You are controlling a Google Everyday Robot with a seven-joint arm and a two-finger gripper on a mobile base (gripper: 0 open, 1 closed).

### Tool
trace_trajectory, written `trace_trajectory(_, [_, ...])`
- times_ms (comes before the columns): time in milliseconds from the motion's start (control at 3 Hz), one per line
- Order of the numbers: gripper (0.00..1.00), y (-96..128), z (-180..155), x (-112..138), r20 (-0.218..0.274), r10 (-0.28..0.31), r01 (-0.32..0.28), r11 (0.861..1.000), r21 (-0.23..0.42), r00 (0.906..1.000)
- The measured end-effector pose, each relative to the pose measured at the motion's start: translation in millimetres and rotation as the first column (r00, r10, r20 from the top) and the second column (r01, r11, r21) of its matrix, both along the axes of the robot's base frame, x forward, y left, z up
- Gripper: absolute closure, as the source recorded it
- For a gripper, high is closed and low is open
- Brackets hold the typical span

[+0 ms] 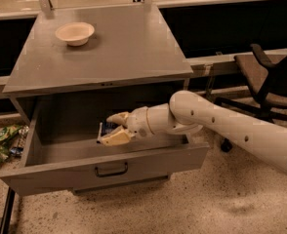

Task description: Place rxbar blueberry into top drawer

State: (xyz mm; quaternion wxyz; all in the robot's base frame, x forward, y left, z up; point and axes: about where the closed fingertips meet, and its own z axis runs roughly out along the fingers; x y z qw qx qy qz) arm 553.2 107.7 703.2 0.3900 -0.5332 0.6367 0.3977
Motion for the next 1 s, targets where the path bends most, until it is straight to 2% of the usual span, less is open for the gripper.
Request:
trace_trajectory(333, [0.74,-10,-31,14,-0.023,-0.094,0.091,0.991,-0.098,0.9953])
trace_trajectory(667, [0.51,-19,-34,23,-0.02,-0.168,0.163,0.973,-0.166,0.9855])
trace_trajectory(1000, [0.28,-23,-31,32,0.0,-0.219,0.214,0.955,-0.206,0.9757])
